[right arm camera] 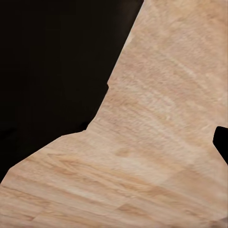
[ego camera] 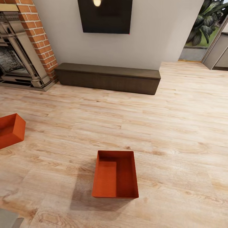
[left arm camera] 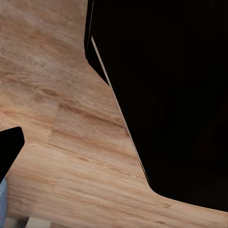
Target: Move the two storage containers from the living room to the garage. In the garage, place one container on the floor and stack the other container on top of it (either order is fine).
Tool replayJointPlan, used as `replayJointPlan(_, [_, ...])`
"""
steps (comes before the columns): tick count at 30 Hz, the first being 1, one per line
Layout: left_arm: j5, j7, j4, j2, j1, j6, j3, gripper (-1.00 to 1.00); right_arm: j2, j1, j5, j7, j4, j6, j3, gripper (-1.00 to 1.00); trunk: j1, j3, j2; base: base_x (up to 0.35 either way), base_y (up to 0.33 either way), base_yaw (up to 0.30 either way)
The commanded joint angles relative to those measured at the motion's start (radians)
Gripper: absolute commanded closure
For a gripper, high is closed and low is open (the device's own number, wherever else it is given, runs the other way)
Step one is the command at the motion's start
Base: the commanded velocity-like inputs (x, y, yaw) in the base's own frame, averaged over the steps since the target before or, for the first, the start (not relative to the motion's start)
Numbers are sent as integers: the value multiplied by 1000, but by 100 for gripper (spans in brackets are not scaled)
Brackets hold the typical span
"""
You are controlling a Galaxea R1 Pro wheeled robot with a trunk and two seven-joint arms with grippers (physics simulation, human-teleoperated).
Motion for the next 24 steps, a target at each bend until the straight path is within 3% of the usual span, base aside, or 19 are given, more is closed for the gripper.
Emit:
replayJointPlan(1, [5, 0, -2, 0, 0, -2, -1, -100, -1, -1, -11, 1, 2, -6, 8, -100, 0, -1, 0, 0, 0, 0])
replayJointPlan(4, [5, -2, -56, 6, 0, 3, -2, -100, -6, -1, -13, 5, -5, -5, 8, -100, 0, -1, 0, 0, 0, 0])
replayJointPlan(9, [4, -7, -221, 20, 0, 27, -2, -100, -18, -1, -29, 7, -70, -1, 9, -100, 0, -1, 0, 0, 0, 0])
replayJointPlan(11, [4, -7, -293, 31, 0, 57, -2, -100, -40, -1, -51, 8, -117, 4, 8, -100, 0, -1, 0, 0, 0, 0])
replayJointPlan(14, [4, -4, -425, 54, 0, 161, -1, -100, -110, -1, -104, 11, -216, 40, 8, -100, 0, -1, 0, 0, 0, 0])
replayJointPlan(18, [4, -1, -541, 77, 0, 254, 0, -100, -166, -1, -148, 12, -320, 94, 8, -100, 0, -1, 0, 0, 0, 0])
replayJointPlan(21, [3, -1, -615, 88, 0, 276, -1, -100, -190, 2, -159, 11, -376, 115, 8, -100, 0, -1, 0, 0, 0, 0])
replayJointPlan(24, [0, -1, -682, 103, -2, 285, 0, -100, -197, -22, -164, 10, -393, 139, 6, -100, 0, -1, 0, 0, 0, 0])
